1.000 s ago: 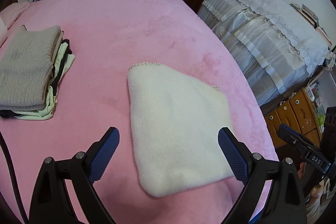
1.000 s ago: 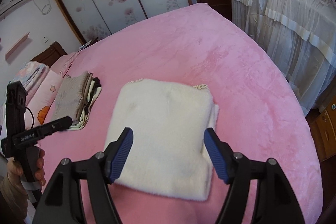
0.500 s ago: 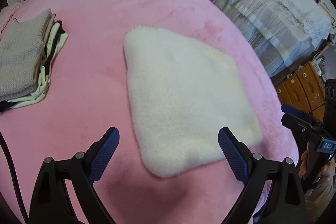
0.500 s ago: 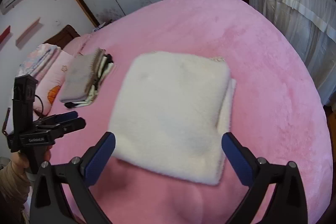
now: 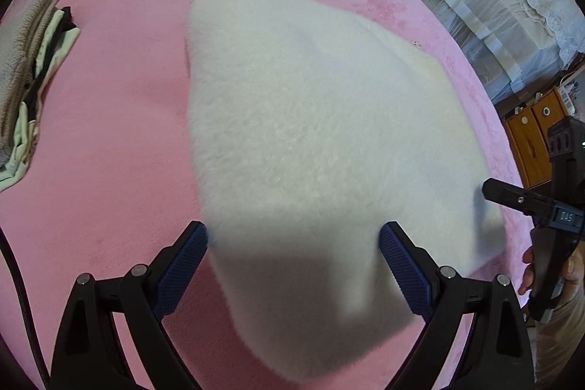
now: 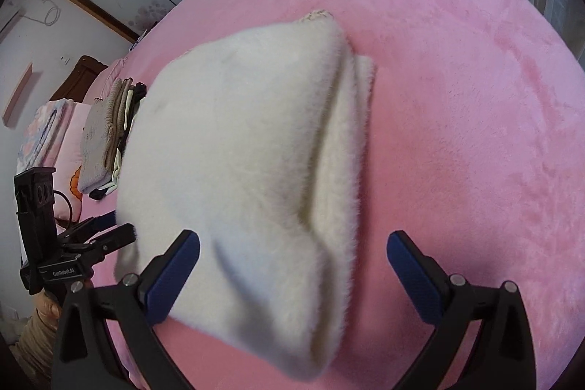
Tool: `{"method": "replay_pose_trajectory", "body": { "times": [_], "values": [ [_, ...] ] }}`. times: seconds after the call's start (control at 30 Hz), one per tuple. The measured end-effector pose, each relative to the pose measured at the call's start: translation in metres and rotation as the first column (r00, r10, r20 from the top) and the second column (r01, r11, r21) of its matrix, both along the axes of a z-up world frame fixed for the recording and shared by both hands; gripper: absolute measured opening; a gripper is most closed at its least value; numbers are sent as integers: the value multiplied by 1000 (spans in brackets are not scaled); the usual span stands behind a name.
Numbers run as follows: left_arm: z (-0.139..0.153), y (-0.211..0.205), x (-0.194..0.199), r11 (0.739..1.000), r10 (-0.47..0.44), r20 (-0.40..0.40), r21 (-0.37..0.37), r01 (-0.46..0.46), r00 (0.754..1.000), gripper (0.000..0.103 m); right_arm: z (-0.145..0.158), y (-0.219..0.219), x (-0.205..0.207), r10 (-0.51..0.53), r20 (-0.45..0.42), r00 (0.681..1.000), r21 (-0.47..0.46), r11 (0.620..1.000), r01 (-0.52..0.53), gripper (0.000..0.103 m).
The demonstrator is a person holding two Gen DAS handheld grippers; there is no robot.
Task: Fold large clothes
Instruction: 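Grasp the folded white cardigan with both tools and lift it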
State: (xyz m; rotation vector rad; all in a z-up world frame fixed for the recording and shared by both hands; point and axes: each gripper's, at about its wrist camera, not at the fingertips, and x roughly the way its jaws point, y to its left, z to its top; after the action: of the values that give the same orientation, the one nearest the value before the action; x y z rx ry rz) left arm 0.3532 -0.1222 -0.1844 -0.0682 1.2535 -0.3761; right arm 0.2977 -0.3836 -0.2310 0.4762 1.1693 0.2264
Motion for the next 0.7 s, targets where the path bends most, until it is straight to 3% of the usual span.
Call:
{"method": "replay_pose_trajectory", "body": {
  "times": [0.3,0.7],
  "values": [
    [-19,9,23,997,-5,-47,-78,2,999,102,-28,1,26,22,-43,999,134,991,-16,103],
    [-42,23,48,982,-41,-111,-189,20,993,103,-59,7,65,102,-149,984,290,955,-56,103]
  ]
}}
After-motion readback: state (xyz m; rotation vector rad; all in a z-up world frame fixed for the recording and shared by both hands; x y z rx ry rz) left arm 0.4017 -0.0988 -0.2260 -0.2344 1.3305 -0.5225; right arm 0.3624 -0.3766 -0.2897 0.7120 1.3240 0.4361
